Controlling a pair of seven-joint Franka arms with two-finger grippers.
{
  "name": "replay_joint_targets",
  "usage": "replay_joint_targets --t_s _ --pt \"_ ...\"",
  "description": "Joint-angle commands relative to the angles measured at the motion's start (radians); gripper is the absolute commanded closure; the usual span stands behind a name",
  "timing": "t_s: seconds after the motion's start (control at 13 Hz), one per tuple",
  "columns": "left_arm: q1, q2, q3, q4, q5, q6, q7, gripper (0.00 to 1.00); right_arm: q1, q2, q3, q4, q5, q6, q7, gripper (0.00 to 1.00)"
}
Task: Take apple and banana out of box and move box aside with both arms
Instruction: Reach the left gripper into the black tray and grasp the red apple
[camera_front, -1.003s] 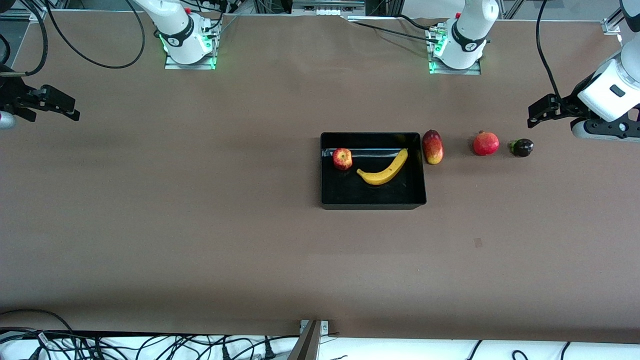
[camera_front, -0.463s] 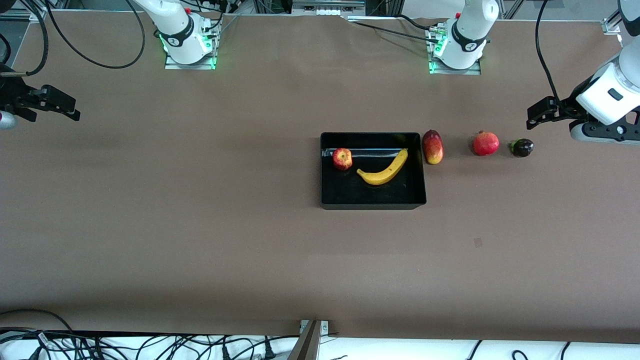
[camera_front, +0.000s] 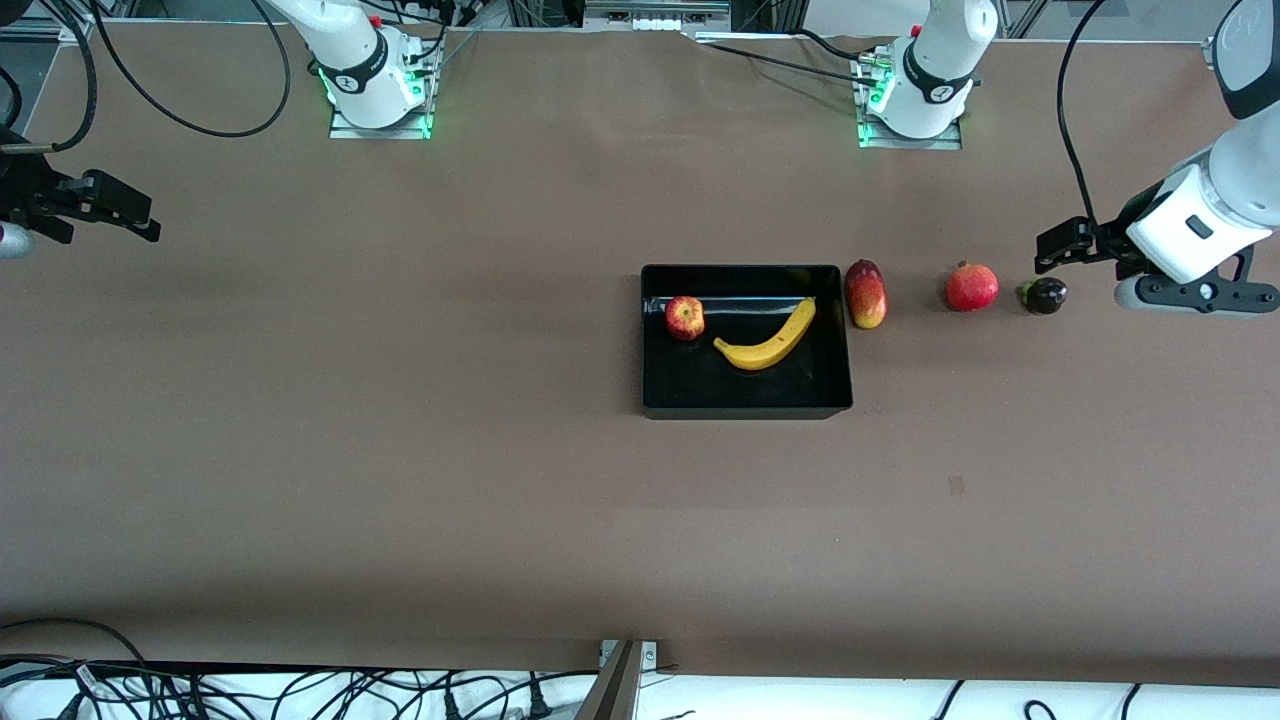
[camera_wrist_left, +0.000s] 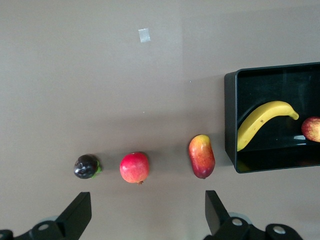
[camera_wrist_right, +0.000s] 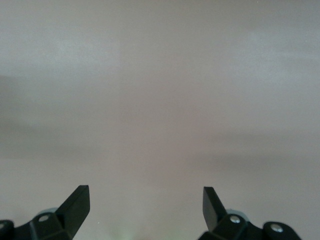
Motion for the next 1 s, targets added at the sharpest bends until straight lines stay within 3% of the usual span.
replay_joint_targets --t_s 0.0,0.15,0.46,0.62,0.93 --pt "-0.014 0.033 0.001 0.023 -0.036 0.006 -0.016 0.00 -0.009 -0.020 0.010 -0.008 0.018 -0.009 0.004 0.00" --pt "-0.021 0.038 -0.049 -0.007 -0.088 0.071 -0.036 0.00 -0.009 -0.020 0.010 -0.008 0.016 -0.009 0.004 0.00" --pt "-0.023 0.039 -0.252 -0.072 -0.081 0.147 -0.307 0.00 -0.008 -0.020 0.010 -0.008 0.018 -0.009 0.004 0.00" --pt "-0.088 0.073 -0.266 -0.122 -0.081 0.228 -0.372 0.00 -0.009 -0.020 0.010 -0.008 0.018 -0.009 0.004 0.00" --pt "-0.222 0.205 -0.265 -0.135 -0.081 0.382 -0.452 0.00 -0.009 -0.020 0.010 -0.008 0.018 -0.009 0.004 0.00"
